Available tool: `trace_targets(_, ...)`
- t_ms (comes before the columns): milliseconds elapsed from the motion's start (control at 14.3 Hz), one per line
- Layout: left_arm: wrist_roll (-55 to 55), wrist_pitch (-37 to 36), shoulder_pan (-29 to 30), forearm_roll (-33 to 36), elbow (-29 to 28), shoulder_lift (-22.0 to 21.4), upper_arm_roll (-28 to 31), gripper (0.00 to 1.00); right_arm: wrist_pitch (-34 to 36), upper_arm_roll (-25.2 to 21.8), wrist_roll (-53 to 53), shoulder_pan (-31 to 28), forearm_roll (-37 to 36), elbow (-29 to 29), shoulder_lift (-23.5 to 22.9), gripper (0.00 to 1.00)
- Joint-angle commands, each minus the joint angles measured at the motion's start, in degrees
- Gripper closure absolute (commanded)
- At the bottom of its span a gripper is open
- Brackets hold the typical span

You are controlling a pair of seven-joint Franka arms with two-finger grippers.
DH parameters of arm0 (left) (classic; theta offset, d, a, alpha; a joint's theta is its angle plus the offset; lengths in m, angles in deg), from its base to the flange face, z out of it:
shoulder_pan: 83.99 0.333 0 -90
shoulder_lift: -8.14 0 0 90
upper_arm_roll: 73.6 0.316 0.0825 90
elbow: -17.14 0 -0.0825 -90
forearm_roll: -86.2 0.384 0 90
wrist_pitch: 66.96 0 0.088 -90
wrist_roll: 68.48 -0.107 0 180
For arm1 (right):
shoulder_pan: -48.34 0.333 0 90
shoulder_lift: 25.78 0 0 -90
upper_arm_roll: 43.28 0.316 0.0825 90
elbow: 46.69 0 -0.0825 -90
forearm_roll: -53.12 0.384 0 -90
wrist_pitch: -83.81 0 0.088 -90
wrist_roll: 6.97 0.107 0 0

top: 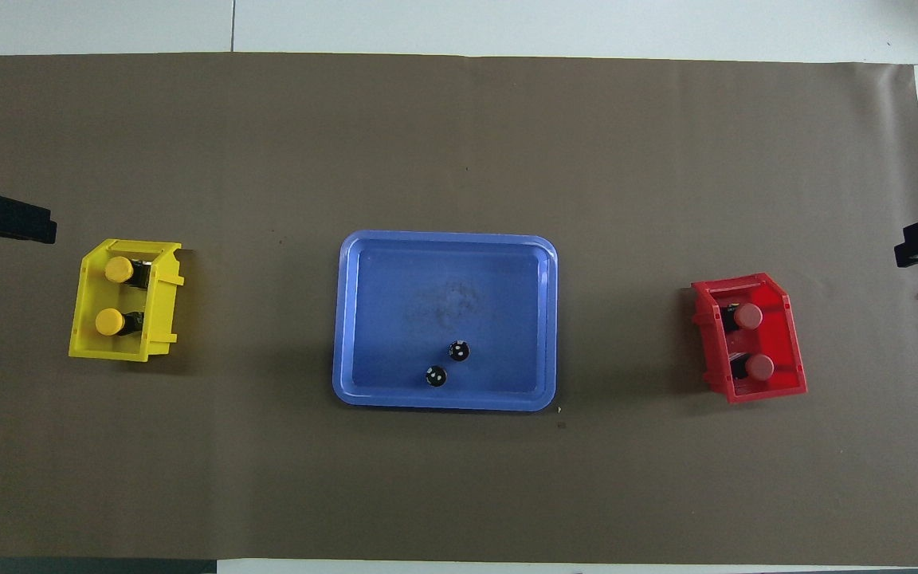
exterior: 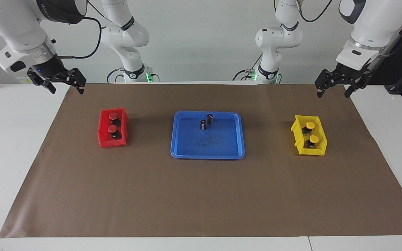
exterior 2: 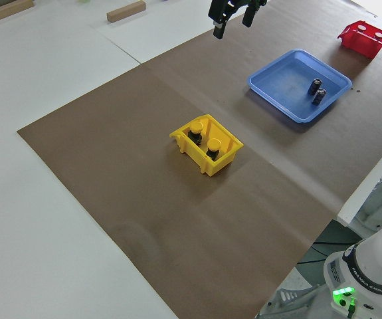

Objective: Sort red and yellow buttons by color

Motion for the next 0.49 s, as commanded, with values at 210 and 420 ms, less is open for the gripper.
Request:
trace_targets(210,-4.0,-4.4,-0.4,-1.3,2.5,0.1,1.8,0.00,0.2,0.2,0.1,-0.2,0.0,-0.2,0.6,0.00)
trace_targets(420,-3.9,-4.6,-0.4,-1.5,2.3,0.0,1.7,0.00,0.2,0.2,0.1,-0.2,0.0,-0.2,0.6,0.00)
